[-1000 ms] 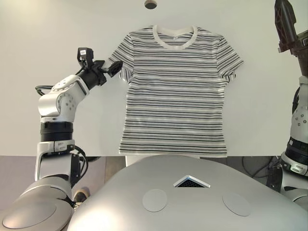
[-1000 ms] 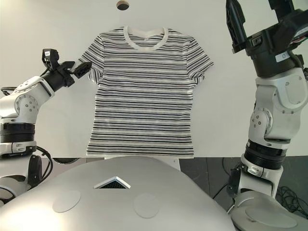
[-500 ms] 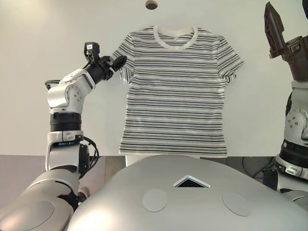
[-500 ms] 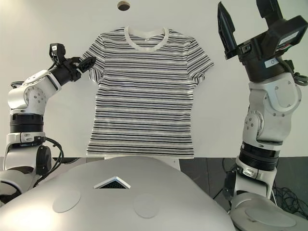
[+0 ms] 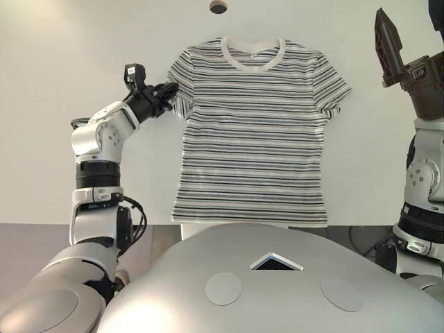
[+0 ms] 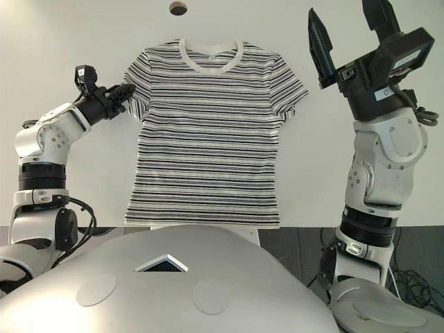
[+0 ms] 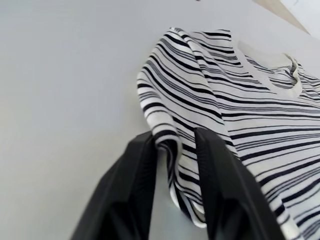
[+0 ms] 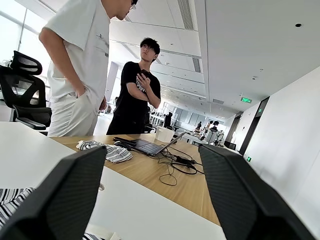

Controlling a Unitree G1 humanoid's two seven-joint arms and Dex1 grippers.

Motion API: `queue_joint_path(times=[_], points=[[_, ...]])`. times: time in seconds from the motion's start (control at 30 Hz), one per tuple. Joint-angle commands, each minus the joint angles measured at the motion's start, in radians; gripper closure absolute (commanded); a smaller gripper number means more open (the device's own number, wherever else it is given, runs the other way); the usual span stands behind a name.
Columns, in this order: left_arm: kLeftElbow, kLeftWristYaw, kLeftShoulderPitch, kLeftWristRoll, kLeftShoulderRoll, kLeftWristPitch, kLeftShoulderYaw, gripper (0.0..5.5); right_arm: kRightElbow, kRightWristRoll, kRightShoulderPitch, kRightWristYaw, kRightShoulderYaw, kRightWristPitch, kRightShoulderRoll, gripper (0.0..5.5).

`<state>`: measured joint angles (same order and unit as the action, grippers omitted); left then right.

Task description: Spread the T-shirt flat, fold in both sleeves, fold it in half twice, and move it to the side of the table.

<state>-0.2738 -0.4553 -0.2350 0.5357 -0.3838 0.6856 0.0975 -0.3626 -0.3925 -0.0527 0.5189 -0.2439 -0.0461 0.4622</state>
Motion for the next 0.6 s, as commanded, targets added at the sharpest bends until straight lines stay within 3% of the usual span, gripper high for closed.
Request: queue_joint_path(times=[0.03,0.13,0.6], points=[[-0.021,0.012,0.027,-0.044,0.015,0.013,-0.010,4.94,0.005,0.004,-0.006,0.006,0.001,0.002,-0.001,2.02],[0.029,0.009,0.041,-0.059,0.023,-0.012,-0.009,5.47,0.006,0.006,-0.003,0.006,0.006,0.003,-0.005,2.02],[0.365,0.032,0.094,-0.213,0.075,-0.119,-0.185,5.47,0.018,0.027,-0.006,0.000,0.046,-0.011,-0.033,2.02]])
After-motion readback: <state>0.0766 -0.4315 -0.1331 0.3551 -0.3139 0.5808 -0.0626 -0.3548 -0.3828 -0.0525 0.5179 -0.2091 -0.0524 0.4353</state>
